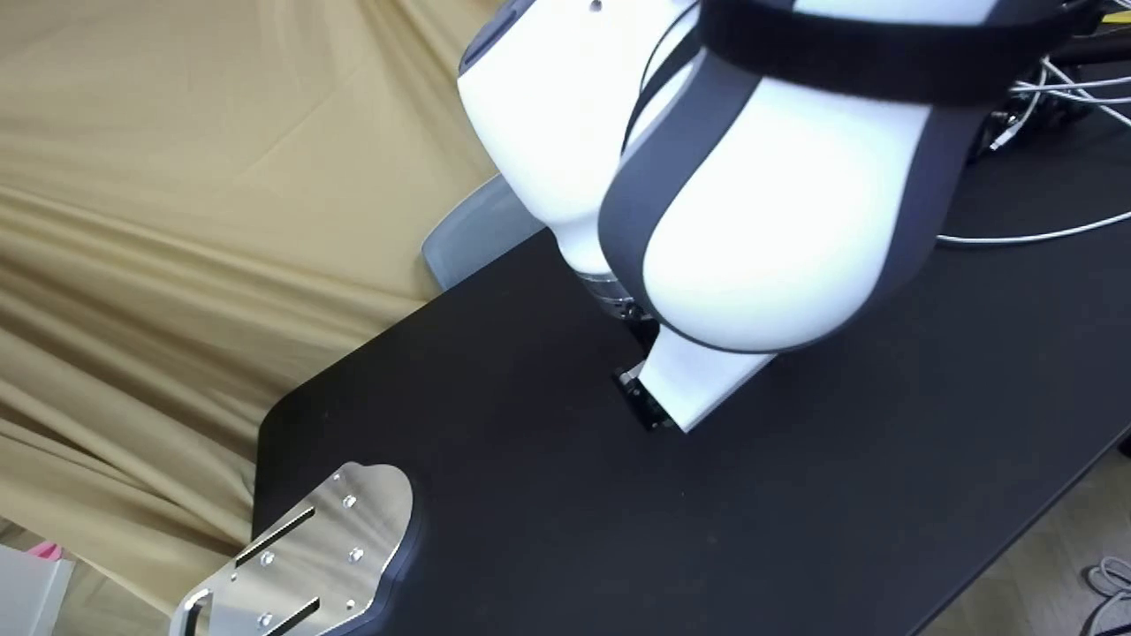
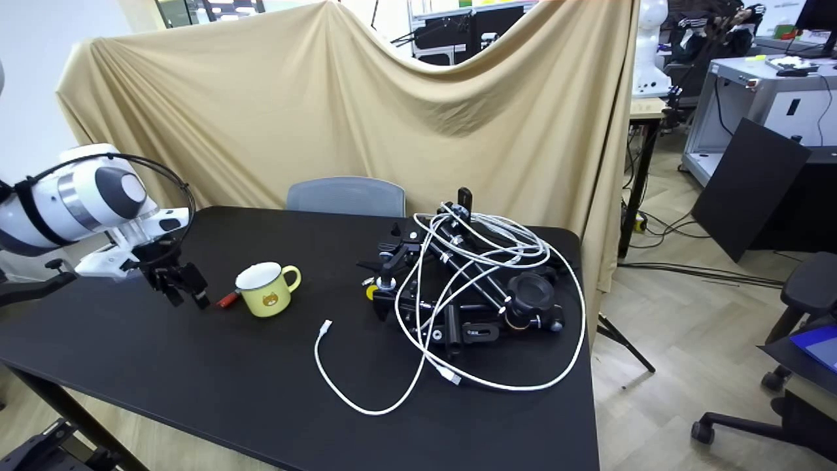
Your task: Take the marker from the cup and put it on the table
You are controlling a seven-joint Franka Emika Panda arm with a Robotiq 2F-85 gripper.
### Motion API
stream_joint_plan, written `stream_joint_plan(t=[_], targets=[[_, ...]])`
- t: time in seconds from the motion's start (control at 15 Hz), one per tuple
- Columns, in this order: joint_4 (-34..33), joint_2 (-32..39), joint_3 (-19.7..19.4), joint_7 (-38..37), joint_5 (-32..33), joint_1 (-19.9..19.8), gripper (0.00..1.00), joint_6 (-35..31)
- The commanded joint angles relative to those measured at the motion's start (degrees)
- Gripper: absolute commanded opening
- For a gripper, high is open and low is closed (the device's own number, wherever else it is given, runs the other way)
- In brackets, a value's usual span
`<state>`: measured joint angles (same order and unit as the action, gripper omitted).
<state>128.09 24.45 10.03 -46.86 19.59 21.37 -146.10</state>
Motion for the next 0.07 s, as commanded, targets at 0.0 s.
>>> stream_joint_plan(t=[0.0], targets=[[0.1,-3.2,-0.4,4.2,-3.8,1.0,1.00,4.9]])
